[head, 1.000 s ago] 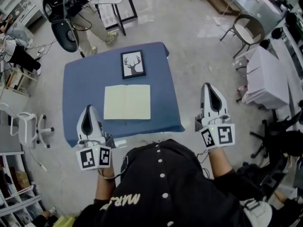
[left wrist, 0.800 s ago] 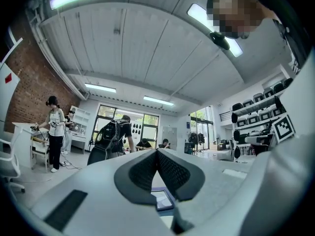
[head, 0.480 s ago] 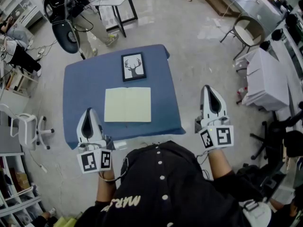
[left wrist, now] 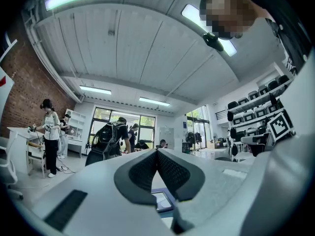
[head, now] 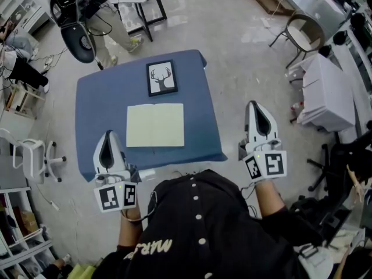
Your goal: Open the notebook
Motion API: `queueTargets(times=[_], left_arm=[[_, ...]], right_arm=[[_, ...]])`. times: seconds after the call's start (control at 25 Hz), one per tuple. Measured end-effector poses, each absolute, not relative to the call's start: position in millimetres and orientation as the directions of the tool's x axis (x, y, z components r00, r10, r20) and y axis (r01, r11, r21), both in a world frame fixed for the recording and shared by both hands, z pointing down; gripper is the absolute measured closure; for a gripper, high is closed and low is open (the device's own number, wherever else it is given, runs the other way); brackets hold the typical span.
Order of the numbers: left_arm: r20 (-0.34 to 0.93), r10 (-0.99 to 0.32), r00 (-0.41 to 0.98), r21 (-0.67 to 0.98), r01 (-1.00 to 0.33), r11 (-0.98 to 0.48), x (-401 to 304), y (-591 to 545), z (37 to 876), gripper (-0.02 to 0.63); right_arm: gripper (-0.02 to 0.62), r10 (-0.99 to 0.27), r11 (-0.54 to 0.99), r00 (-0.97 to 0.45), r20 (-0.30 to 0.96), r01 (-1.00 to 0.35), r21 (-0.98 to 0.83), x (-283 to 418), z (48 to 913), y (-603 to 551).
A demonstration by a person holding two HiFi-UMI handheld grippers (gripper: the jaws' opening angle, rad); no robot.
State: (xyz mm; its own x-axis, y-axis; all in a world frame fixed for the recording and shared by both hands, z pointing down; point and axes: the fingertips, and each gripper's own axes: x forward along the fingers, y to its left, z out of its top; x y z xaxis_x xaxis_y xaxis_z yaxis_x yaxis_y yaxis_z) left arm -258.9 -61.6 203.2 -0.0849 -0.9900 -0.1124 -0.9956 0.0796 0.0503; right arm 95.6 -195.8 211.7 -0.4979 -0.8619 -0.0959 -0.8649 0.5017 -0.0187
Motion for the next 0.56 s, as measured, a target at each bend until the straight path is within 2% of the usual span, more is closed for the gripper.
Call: queueTargets(times=[0.56], left_arm=[[-0.097,-0.991,-0.093,0.05,-0.995,0.088,-249.2,-66.5,210.1,0.603]], right_arm=[[0.592,-0.86,0.505,-0.504,-0.082,-0.863,-0.002,100.8,217.7,-202.4]])
